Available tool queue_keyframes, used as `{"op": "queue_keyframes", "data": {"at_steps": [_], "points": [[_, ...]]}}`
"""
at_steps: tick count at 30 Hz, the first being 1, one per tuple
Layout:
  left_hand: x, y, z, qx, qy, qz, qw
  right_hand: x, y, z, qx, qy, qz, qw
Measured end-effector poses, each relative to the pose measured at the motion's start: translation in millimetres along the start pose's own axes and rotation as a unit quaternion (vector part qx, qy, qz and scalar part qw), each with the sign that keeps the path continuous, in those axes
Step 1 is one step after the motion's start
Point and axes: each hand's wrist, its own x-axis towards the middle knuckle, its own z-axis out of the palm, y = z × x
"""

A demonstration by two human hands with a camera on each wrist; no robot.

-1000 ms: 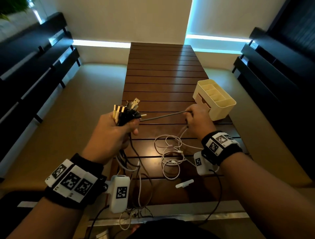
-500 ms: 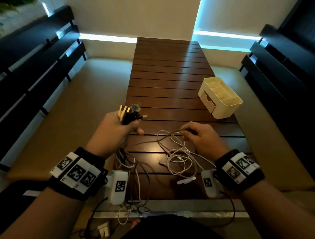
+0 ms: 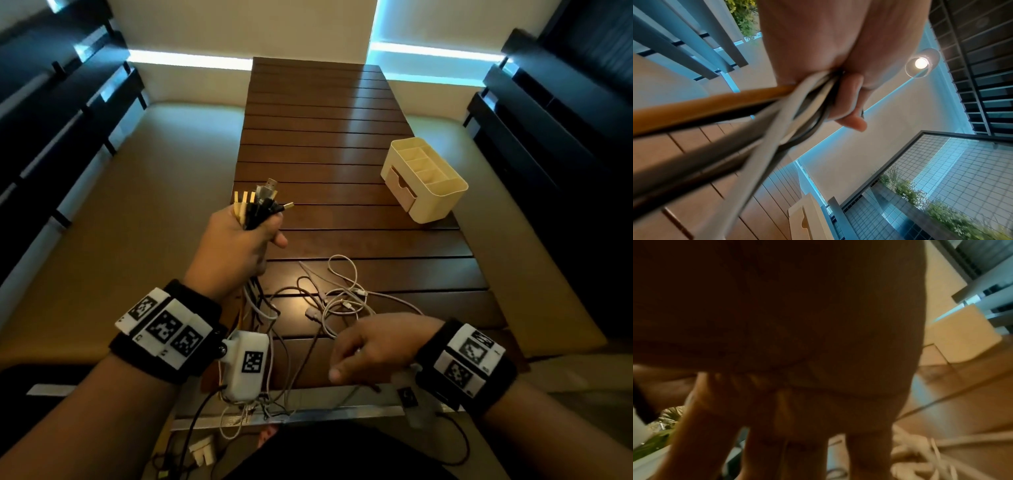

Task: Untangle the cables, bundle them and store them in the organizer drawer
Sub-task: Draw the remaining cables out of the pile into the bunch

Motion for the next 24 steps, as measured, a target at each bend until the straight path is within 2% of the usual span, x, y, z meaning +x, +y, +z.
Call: {"op": "queue_keyframes", "data": {"at_steps": [3,5,7,9,12,15,17,19,22,24], "points": [[-1.9,-0.9,2.3,-0.019,-0.001,-0.014,1.0,2.2,-4.3,-14.7,0.033,0.126,-0.029,0.991],[-5.2,-1.8,8.4,-0.038,-0.01,-0.024,0.999,5.4,-11.2,-23.3,0.122,0.214,-0.086,0.965],[-10.2,-1.3,17.5,-0.073,-0.023,-0.028,0.997,12.2,-22.4,-26.9,0.198,0.244,-0.142,0.939],[-14.5,2.6,26.1,-0.114,-0.031,-0.017,0.993,25.2,-34.4,-25.2,0.209,0.218,-0.162,0.939],[-16.4,15.1,28.3,-0.16,-0.023,0.006,0.987,36.5,-48.4,-19.8,0.253,0.117,-0.165,0.946],[-15.9,25.5,16.0,-0.165,-0.012,0.013,0.986,34.7,-45.8,-18.1,0.339,-0.016,-0.176,0.924],[-16.2,29.1,7.0,-0.171,-0.008,0.014,0.985,30.5,-39.1,-21.2,0.372,-0.056,-0.191,0.907],[-15.8,31.3,2.2,-0.174,-0.004,0.018,0.985,29.0,-28.9,-26.2,0.385,-0.011,-0.194,0.902],[-15.9,31.8,0.9,-0.168,-0.003,0.024,0.985,35.7,-12.2,-31.6,0.364,0.14,-0.164,0.906],[-16.4,29.9,2.3,-0.171,-0.002,0.017,0.985,47.3,-2.7,-29.2,0.314,0.239,-0.102,0.913]]}}
